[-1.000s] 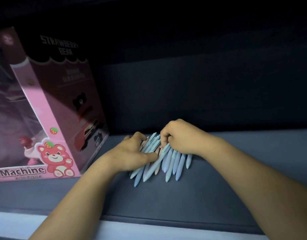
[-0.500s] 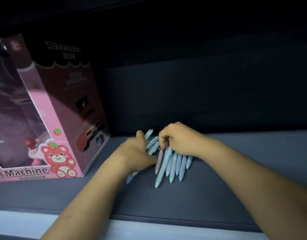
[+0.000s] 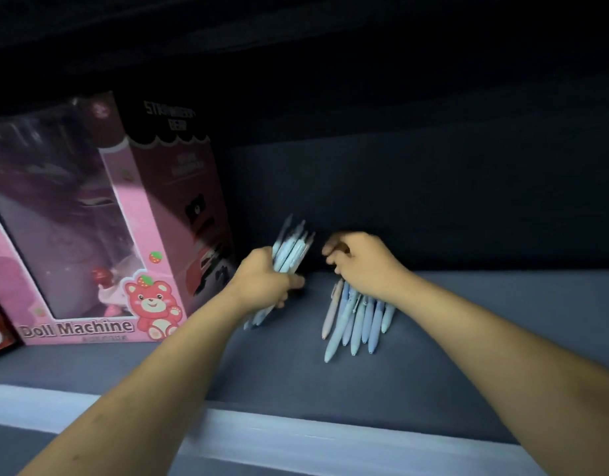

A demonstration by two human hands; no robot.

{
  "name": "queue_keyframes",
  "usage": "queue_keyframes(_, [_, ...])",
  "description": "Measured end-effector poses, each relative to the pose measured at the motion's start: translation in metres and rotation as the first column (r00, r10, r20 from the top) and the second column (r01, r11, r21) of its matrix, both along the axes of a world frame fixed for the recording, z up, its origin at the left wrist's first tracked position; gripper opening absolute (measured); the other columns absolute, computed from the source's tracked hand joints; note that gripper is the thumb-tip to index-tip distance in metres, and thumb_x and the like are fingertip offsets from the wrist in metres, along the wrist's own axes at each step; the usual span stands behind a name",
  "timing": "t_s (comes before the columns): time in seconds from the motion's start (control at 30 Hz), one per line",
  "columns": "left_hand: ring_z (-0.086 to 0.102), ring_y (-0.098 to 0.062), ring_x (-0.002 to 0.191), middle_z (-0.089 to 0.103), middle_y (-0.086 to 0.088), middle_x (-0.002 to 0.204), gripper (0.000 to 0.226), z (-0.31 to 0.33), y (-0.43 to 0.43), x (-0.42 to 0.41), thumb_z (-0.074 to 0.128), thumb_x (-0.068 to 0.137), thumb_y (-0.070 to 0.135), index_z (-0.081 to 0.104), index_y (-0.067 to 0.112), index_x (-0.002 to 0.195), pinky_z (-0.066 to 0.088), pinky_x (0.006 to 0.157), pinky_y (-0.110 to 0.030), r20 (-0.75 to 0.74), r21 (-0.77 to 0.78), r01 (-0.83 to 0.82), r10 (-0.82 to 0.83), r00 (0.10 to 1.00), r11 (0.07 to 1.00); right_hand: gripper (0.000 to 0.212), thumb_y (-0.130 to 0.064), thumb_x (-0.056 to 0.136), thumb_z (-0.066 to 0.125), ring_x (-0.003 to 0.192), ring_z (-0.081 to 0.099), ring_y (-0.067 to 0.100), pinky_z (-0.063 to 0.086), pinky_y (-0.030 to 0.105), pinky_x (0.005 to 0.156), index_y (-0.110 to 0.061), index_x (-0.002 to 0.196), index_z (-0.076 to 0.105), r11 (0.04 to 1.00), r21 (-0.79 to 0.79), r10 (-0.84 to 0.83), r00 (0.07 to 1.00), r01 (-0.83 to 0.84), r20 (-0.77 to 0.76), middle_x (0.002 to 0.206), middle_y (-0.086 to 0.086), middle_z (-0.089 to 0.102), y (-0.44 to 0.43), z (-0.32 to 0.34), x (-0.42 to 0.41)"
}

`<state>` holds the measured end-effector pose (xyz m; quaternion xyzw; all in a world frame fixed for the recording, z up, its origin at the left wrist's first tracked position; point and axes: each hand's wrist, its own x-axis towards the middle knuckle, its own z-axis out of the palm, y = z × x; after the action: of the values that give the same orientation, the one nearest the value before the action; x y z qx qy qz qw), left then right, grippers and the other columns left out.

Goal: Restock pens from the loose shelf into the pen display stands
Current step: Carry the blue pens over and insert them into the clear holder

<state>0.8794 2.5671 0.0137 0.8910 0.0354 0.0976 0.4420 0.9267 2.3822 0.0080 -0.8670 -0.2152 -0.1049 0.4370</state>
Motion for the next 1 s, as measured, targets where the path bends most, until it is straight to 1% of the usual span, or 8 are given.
queue_keyframes(0.07, [0.059, -0.024, 0.053, 0.062, -0.009, 0.065, 0.025, 0.004, 0.003, -0.008, 0.079, 0.086, 0.015, 0.056, 0.009, 0.094, 0.051, 0.053, -0.033, 0.097, -0.162, 0.104, -0.089, 0.991, 0.981, 0.014, -0.025, 0.095, 0.061, 0.089, 0.072, 0.02, 0.06, 0.041, 0.086, -0.014, 0.096, 0.07, 0.994, 0.107, 0.044, 0.997, -0.037, -0.059, 0.088, 0.003, 0.074, 0.014, 0.011, -0.005])
queue_keyframes(0.23, [0.063, -0.025, 0.056, 0.065, -0.011, 0.067, 0.007, -0.005, 0.003, -0.014, 0.062, 0.095, 0.001, 0.063, 0.008, 0.092, 0.056, 0.055, -0.037, 0.308, -0.415, 0.173, -0.041, 0.95, 0.893, 0.052, -0.061, 0.084, 0.068, 0.074, 0.073, 0.026, 0.062, 0.045, 0.078, -0.011, 0.097, 0.072, 0.909, 0.346, 0.33, 0.91, -0.233, -0.252, 0.087, 0.015, 0.077, 0.056, 0.033, -0.035])
queue_keyframes(0.4, [0.063, -0.032, 0.052, 0.061, -0.025, 0.059, 0.046, -0.014, 0.007, -0.012, 0.043, 0.096, -0.007, 0.07, 0.024, 0.075, 0.052, 0.052, -0.041, 0.408, -0.35, 0.116, 0.039, 0.912, 0.93, 0.041, -0.046, 0.075, 0.085, 0.085, 0.075, 0.012, 0.06, 0.037, 0.089, -0.018, 0.101, 0.073, 0.904, 0.383, 0.279, 0.941, -0.19, -0.191, 0.089, 0.001, 0.078, 0.09, 0.03, -0.037])
queue_keyframes(0.47, [0.066, -0.038, 0.062, 0.063, -0.032, 0.07, 0.043, -0.014, 0.003, -0.012, 0.048, 0.099, 0.001, 0.071, 0.035, 0.085, 0.054, 0.058, -0.044, 0.427, -0.351, 0.163, 0.003, 0.904, 0.922, 0.033, -0.039, 0.075, 0.087, 0.082, 0.075, 0.01, 0.06, 0.033, 0.088, -0.017, 0.097, 0.074, 0.872, 0.458, 0.282, 0.943, -0.175, -0.176, 0.086, 0.0, 0.078, 0.094, 0.022, -0.035])
queue_keyframes(0.6, [0.062, -0.062, 0.073, 0.059, -0.044, 0.078, 0.019, -0.021, -0.002, -0.006, 0.056, 0.093, 0.013, 0.07, 0.026, 0.09, 0.052, 0.064, -0.069, 0.403, -0.381, 0.242, -0.075, 0.912, 0.892, 0.024, -0.032, 0.078, 0.085, 0.078, 0.074, 0.008, 0.059, 0.023, 0.077, -0.016, 0.092, 0.073, 0.872, 0.462, 0.251, 0.958, -0.163, -0.136, 0.083, 0.0, 0.077, 0.09, 0.013, -0.032])
queue_keyframes(0.67, [0.067, -0.054, 0.078, 0.064, -0.038, 0.079, 0.013, -0.024, -0.003, -0.001, 0.06, 0.092, 0.008, 0.068, 0.017, 0.097, 0.057, 0.071, -0.062, 0.362, -0.442, 0.27, -0.106, 0.926, 0.855, 0.021, -0.031, 0.079, 0.083, 0.076, 0.074, 0.008, 0.059, 0.024, 0.076, -0.015, 0.089, 0.074, 0.877, 0.463, 0.218, 0.966, -0.13, -0.142, 0.08, 0.001, 0.077, 0.088, 0.014, -0.03])
queue_keyframes(0.8, [0.068, -0.019, 0.062, 0.066, -0.012, 0.062, 0.014, -0.027, 0.0, -0.001, 0.055, 0.091, -0.014, 0.058, -0.006, 0.103, 0.055, 0.063, -0.025, 0.231, -0.406, 0.355, -0.282, 0.931, 0.842, 0.017, -0.024, 0.079, 0.079, 0.081, 0.075, 0.01, 0.06, 0.033, 0.087, -0.014, 0.093, 0.076, 0.887, 0.442, 0.236, 0.953, -0.13, -0.193, 0.086, 0.002, 0.078, 0.083, 0.014, -0.025])
queue_keyframes(1.0, [0.07, -0.027, 0.073, 0.066, -0.031, 0.076, 0.008, -0.03, 0.002, -0.003, 0.064, 0.085, -0.014, 0.066, -0.01, 0.091, 0.057, 0.074, -0.03, 0.204, -0.341, 0.375, -0.322, 0.925, 0.862, 0.026, -0.022, 0.071, 0.088, 0.08, 0.075, 0.016, 0.062, 0.036, 0.082, -0.011, 0.087, 0.071, 0.896, 0.425, 0.229, 0.954, -0.129, -0.192, 0.082, 0.005, 0.076, 0.079, 0.011, -0.021])
